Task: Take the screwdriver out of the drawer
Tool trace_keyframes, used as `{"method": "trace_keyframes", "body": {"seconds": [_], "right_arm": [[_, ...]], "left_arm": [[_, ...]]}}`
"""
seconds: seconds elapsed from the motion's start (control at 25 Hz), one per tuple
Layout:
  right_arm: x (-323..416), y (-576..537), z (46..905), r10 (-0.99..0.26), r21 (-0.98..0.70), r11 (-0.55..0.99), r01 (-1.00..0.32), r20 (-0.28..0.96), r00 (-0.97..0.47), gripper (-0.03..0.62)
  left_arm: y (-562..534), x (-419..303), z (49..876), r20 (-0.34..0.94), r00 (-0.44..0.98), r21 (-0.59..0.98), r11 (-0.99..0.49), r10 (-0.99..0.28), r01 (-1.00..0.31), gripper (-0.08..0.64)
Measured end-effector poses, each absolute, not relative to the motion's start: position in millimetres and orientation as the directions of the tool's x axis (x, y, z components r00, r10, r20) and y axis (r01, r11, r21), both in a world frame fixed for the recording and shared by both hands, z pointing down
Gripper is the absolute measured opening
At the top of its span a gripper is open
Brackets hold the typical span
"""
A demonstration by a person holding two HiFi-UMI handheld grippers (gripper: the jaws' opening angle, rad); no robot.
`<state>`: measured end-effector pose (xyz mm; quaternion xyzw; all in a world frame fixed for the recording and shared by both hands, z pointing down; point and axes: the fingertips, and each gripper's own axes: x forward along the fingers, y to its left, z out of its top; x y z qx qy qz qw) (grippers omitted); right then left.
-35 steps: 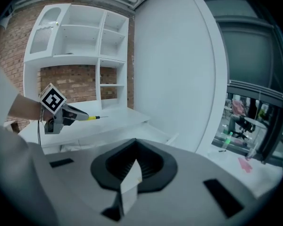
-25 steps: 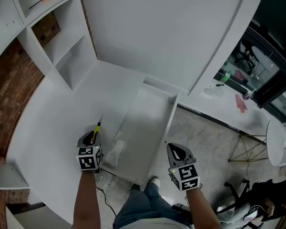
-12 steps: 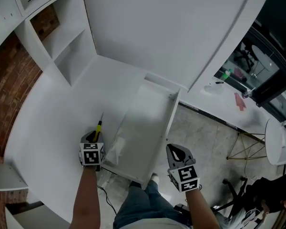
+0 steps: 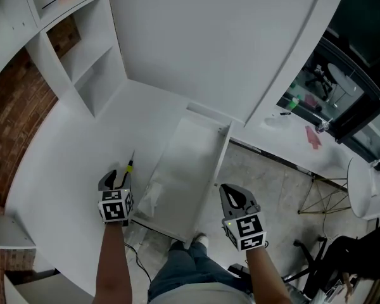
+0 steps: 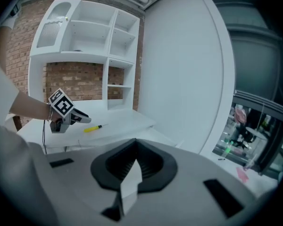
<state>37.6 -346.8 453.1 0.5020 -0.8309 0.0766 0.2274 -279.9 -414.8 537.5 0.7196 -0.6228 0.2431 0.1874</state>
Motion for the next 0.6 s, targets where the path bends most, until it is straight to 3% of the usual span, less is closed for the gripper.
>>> {"method": "trace_keyframes", "body": {"seconds": [0.48,0.6], "right_arm": [[60,-347,348,-0.907,0.171,0.41,-0.896,0.18,-0.381,0.011],[65,-344,320,-0.916,0.148,0.401,-0.904,0.101,-0.389,0.011]], "left_arm": [[-372,-244,372,0.198,0.148,-0.075,-0.165,-0.969,-0.983,0.178],[-356,-231,342,0.106,0.171,-0.098,-0.181,-0.98,-0.979,0.14]]}}
